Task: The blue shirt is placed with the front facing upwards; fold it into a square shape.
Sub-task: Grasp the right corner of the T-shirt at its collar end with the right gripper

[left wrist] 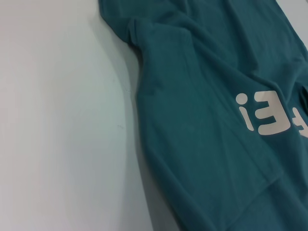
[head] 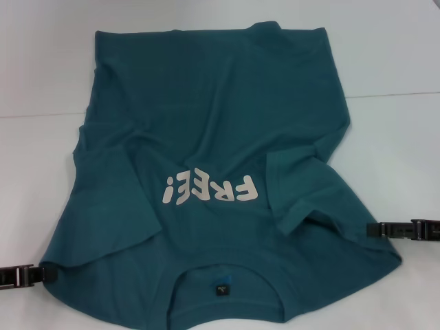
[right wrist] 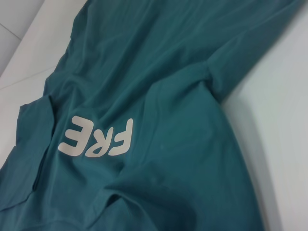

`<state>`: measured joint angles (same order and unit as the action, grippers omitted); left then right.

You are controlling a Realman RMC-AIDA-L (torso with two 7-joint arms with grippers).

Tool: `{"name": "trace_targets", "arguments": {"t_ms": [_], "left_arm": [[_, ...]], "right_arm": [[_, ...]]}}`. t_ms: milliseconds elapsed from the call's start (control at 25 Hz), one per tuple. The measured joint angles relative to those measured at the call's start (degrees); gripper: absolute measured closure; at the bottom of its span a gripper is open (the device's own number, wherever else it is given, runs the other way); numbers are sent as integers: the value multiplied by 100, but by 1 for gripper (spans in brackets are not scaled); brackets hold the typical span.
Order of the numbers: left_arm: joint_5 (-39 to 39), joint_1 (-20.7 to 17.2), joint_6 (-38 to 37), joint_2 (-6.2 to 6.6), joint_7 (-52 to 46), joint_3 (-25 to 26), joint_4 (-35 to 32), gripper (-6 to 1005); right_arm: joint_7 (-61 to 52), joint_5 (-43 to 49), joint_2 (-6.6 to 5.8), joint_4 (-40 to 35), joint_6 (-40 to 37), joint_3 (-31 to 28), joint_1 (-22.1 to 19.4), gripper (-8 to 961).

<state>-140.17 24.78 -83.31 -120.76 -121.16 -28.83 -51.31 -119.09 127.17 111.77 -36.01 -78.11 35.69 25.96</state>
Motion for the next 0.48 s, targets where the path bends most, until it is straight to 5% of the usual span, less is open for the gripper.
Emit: {"name": "trace_targets", "arguments": {"t_ms": [480], "left_arm": [[0, -23, -1, 0, 13, 0, 8, 976]], "right_arm": [[23, 10, 28, 37, 21, 43, -31, 130]]}}
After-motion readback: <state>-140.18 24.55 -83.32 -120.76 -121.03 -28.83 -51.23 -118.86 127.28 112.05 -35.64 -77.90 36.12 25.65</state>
